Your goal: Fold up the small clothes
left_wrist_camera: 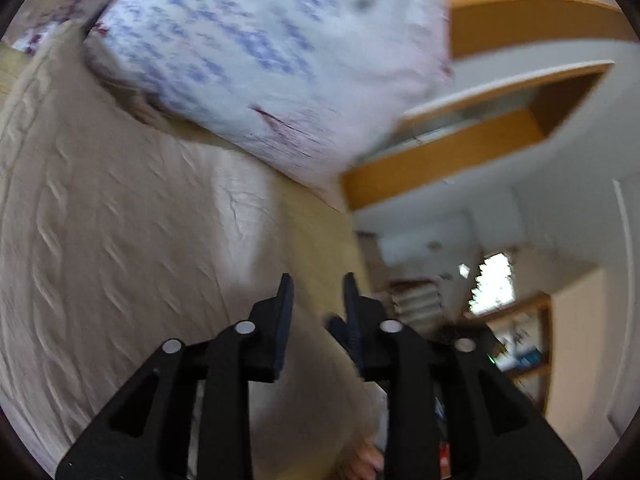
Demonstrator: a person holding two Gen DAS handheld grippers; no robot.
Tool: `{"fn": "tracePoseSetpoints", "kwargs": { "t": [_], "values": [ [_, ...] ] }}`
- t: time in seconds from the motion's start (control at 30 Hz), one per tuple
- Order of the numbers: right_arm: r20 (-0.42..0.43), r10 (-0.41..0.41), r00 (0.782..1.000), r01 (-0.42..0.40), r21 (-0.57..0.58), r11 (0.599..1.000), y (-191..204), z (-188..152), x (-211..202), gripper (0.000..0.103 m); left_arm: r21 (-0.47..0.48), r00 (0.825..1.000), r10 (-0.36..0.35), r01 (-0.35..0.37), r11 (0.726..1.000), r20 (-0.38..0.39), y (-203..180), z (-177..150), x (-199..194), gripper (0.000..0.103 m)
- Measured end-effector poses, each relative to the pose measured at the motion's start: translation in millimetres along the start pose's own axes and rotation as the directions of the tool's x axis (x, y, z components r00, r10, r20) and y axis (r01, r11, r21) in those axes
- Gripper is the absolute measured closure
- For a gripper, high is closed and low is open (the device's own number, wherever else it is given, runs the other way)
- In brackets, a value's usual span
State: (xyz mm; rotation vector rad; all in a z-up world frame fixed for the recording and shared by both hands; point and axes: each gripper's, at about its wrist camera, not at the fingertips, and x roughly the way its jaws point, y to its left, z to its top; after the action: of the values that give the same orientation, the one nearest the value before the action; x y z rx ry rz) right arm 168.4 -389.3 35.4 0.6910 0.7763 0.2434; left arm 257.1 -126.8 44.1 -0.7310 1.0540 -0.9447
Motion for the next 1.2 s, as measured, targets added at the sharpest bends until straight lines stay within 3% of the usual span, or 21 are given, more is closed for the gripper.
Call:
{"fn": "tracePoseSetpoints", "kwargs": {
  "t": [0.07, 0.1, 0.13, 0.2, 0.27, 0.4, 0.53, 0.67, 0.8, 0.87, 1.0, 1.07, 1.13, 1.2],
  "values": [
    [-0.037, 0.057, 0.998, -0.056, 0.029, 0.998, 0, 3, 2, 0.027, 0.051, 0.998, 0.008, -0.011, 0.999, 0.054, -9, -4, -23, 0.05],
    [-0.063, 0.087, 0.994, -0.084, 0.051, 0.995, -1, 6, 5, 0.027, 0.089, 0.993, 0.037, -0.048, 0.995, 0.116, -12, -6, -44, 0.048],
    [-0.09, 0.114, 0.989, -0.108, 0.068, 0.992, 0, 9, 10, 0.026, 0.102, 0.984, 0.075, -0.092, 0.991, 0.163, -12, -6, -57, 0.041],
    [-0.144, 0.143, 0.979, -0.131, 0.093, 0.987, 1, 13, 20, 0.026, 0.081, 0.949, 0.192, -0.218, 0.973, 0.249, -4, -7, -82, 0.036],
    [-0.192, 0.149, 0.97, -0.129, 0.11, 0.986, 3, 15, 29, 0.027, 0.046, 0.928, 0.264, -0.285, 0.957, 0.262, 12, -5, -96, 0.036],
    [-0.274, 0.154, 0.949, -0.13, 0.102, 0.986, 10, 13, 48, 0.027, -0.024, 0.914, 0.343, -0.346, 0.938, 0.216, 41, -6, -98, 0.036],
    [-0.338, 0.119, 0.934, -0.11, 0.046, 0.993, 20, 8, 60, 0.028, -0.025, 0.918, 0.36, -0.361, 0.932, 0.166, 56, -13, -92, 0.036],
    [-0.402, 0.178, 0.898, -0.173, 0.049, 0.984, 27, 3, 72, 0.037, -0.007, 0.918, 0.366, -0.37, 0.929, 0.15, 58, -19, -87, 0.036],
    [-0.398, 0.248, 0.883, -0.212, 0.135, 0.968, 20, 5, 90, 0.04, -0.043, 0.935, 0.339, -0.337, 0.941, 0.105, 73, -24, -79, 0.036],
    [-0.371, 0.285, 0.884, -0.227, 0.193, 0.955, 12, 11, 99, 0.046, -0.075, 0.949, 0.303, -0.297, 0.952, 0.09, 80, -27, -79, 0.036],
    [-0.313, 0.304, 0.9, -0.217, 0.282, 0.935, 0, 24, 113, 0.06, -0.07, 0.95, 0.299, -0.294, 0.953, 0.085, 80, -28, -79, 0.036],
    [-0.313, 0.278, 0.908, -0.191, 0.283, 0.94, -3, 26, 114, 0.081, -0.073, 0.951, 0.296, -0.291, 0.954, 0.083, 80, -28, -79, 0.036],
    [-0.295, 0.205, 0.933, -0.155, 0.183, 0.971, 7, 27, 106, 0.085, -0.079, 0.953, 0.292, -0.286, 0.955, 0.079, 80, -27, -78, 0.035],
    [-0.246, 0.088, 0.965, -0.093, -0.007, 0.996, 34, 26, 93, 0.085, -0.09, 0.955, 0.286, -0.279, 0.956, 0.078, 81, -28, -80, 0.033]
  ]
}}
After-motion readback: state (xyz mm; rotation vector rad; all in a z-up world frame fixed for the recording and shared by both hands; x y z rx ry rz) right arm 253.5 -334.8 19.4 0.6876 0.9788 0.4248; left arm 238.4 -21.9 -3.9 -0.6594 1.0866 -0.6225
